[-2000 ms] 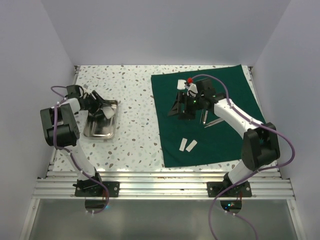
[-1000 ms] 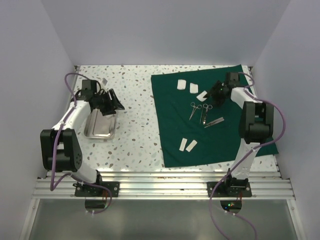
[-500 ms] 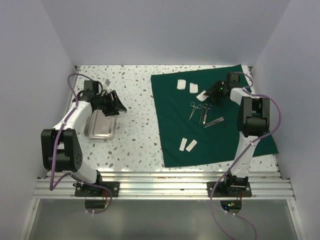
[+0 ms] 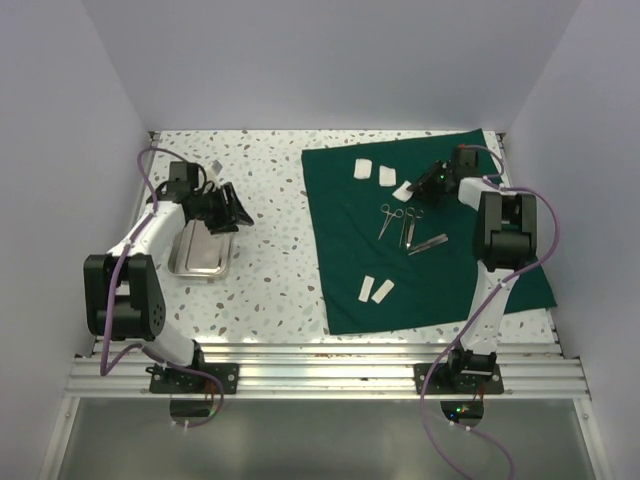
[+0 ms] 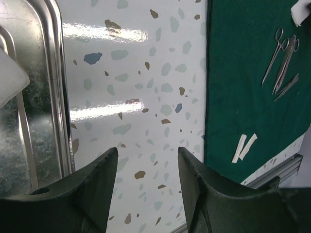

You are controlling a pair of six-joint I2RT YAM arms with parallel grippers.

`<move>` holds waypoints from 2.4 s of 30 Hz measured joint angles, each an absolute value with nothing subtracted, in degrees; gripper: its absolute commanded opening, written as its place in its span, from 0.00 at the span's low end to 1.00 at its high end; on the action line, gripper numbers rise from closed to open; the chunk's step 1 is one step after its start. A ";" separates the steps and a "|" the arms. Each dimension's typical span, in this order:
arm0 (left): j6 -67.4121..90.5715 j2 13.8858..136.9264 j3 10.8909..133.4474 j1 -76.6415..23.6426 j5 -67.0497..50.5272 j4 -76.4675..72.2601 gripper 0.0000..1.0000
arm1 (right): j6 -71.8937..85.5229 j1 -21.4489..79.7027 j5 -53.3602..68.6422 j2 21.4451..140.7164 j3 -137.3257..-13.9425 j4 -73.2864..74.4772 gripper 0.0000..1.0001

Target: Prepare the surgical pack

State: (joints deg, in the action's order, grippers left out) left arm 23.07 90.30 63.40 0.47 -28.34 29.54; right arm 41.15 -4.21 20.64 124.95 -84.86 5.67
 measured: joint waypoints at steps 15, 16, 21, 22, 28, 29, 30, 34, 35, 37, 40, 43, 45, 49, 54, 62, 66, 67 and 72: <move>22.85 91.83 63.42 0.47 -28.40 29.76 0.56 | 41.08 -4.25 23.31 125.51 -86.37 3.77 0.00; 22.85 91.83 63.42 0.47 -28.40 29.76 0.56 | 40.84 -4.25 24.01 125.51 -87.02 3.77 0.00; 22.85 92.16 63.42 0.47 -28.82 29.74 0.56 | 39.75 -4.23 28.51 125.54 -92.09 3.70 0.00; 22.85 92.27 63.42 0.47 -28.91 29.74 0.57 | 39.59 -4.19 29.23 125.51 -93.10 3.46 0.00; 22.72 92.90 63.42 0.47 -29.06 29.76 0.57 | 37.67 -3.73 33.17 127.90 -100.92 4.89 0.00; 22.68 92.99 63.42 0.47 -29.10 29.76 0.56 | 37.28 -3.57 33.63 128.75 -102.69 5.39 0.00; 22.65 93.12 63.42 0.47 -29.17 29.76 0.56 | 36.80 -3.33 34.06 129.95 -104.84 6.20 0.00; 21.93 93.56 63.48 0.47 -29.21 29.87 0.56 | 35.55 -2.24 35.55 133.95 -110.80 9.13 0.00; 21.80 93.67 63.55 0.47 -29.21 29.91 0.56 | 35.22 -2.02 35.73 134.96 -112.05 10.17 0.00; 21.61 93.86 63.55 0.47 -29.21 29.95 0.56 | 34.44 -1.58 36.38 136.73 -114.04 12.38 0.00; 21.41 94.11 63.57 0.47 -29.21 30.13 0.56 | 33.32 -1.21 37.36 138.47 -114.91 15.14 0.00; 21.39 94.61 63.99 0.47 -29.23 30.35 0.56 | 32.69 -1.17 38.13 139.39 -114.91 17.41 0.00; 21.37 94.96 64.29 0.47 -29.23 30.35 0.56 | 32.53 -1.17 38.76 139.76 -114.91 18.50 0.00; 21.34 95.11 64.36 0.47 -29.23 30.50 0.56 | 32.53 -1.17 40.03 140.35 -115.11 19.14 0.00; 21.28 95.55 64.60 0.47 -29.28 30.55 0.56 | 32.60 -1.17 40.49 141.45 -115.85 19.86 0.00; 21.17 95.74 64.62 0.47 -29.30 30.57 0.56 | 32.62 -1.17 40.10 144.66 -120.01 21.91 0.00; 21.15 95.79 64.60 0.47 -29.30 30.59 0.56 | 32.01 -1.17 39.77 145.14 -121.19 23.44 0.00; 21.15 95.79 64.62 0.47 -29.30 30.59 0.56 | 31.86 -1.17 39.64 145.14 -121.30 23.66 0.00; 21.12 95.98 64.62 0.47 -29.30 30.59 0.56 | 30.79 -1.17 38.54 145.14 -122.19 25.39 0.00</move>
